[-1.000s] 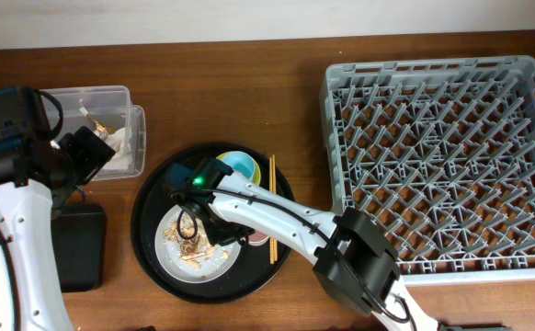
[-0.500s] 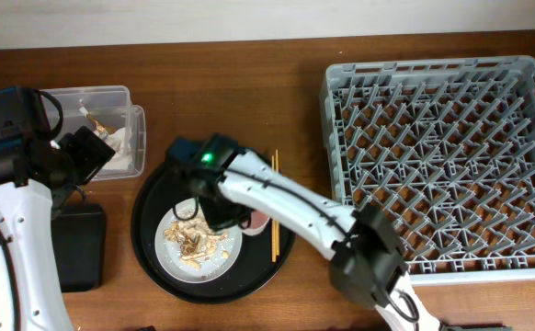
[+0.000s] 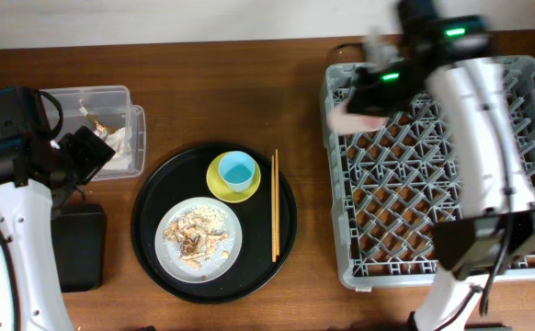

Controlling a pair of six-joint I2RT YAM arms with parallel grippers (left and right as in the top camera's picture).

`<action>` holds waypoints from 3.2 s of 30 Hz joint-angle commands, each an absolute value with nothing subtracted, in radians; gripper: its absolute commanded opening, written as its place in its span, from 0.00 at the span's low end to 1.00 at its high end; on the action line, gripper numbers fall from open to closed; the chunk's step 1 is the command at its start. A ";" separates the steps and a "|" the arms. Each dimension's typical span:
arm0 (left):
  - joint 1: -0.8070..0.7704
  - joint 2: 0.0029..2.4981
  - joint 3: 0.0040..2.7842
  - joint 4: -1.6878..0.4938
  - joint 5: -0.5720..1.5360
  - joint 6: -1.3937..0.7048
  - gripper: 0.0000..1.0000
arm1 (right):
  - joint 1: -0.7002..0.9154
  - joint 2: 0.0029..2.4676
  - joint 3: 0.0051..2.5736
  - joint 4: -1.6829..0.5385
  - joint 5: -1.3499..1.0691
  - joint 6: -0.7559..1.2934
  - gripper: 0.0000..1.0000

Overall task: Sort waste into correct bins and load items into the dishwasher rack
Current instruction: 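Carry the pink cup to the back of the dish rack, then set the pink cup upright in the rack and release, then reach the right gripper to the blue cup and grasp it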

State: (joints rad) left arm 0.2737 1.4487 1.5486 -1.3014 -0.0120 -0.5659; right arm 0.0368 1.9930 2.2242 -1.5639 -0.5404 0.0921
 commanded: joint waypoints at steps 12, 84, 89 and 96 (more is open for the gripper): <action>0.276 1.449 1.552 -1.303 -0.015 -0.572 0.99 | -0.367 2.179 2.141 -1.452 -1.100 -0.253 0.04; 0.276 1.449 1.552 -1.303 -0.015 -0.572 0.99 | 0.776 2.247 2.231 -1.341 0.054 0.305 0.53; 0.276 1.449 1.552 -1.303 -0.015 -0.572 0.99 | 0.851 2.336 2.231 -1.289 0.063 0.305 0.53; 0.276 1.449 1.552 -1.303 -0.015 -0.572 0.99 | 0.870 2.367 2.214 -1.231 0.157 0.303 0.53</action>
